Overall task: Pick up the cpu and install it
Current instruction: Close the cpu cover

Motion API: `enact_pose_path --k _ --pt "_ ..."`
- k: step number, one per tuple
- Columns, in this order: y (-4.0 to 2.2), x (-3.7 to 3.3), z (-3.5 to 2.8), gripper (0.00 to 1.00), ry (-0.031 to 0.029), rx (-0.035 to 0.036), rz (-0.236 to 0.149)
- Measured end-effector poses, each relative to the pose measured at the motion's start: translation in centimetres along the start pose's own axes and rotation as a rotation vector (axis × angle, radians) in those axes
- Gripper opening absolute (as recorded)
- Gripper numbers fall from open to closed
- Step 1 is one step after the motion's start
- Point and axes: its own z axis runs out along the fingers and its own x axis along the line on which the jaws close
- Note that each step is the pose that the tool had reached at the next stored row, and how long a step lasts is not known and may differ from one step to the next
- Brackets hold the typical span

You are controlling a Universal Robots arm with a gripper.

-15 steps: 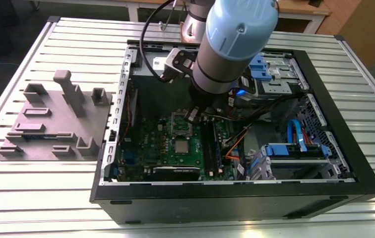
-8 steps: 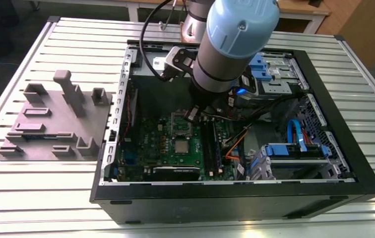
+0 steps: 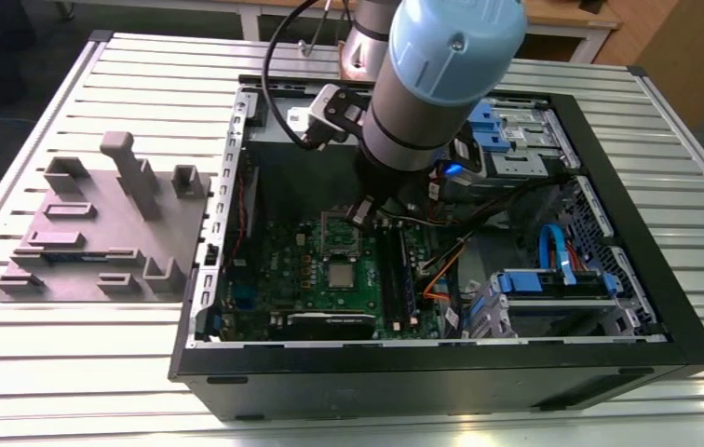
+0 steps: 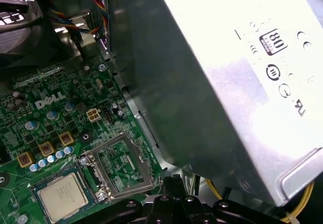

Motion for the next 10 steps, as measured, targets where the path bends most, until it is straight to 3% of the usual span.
enact_pose_path --k 7,10 --pt "0.09 -0.09 -0.37 0.1 0.0016 0.0011 0.0" --pt "0.15 -0.06 -0.39 0.1 0.0165 0.0091 0.001"
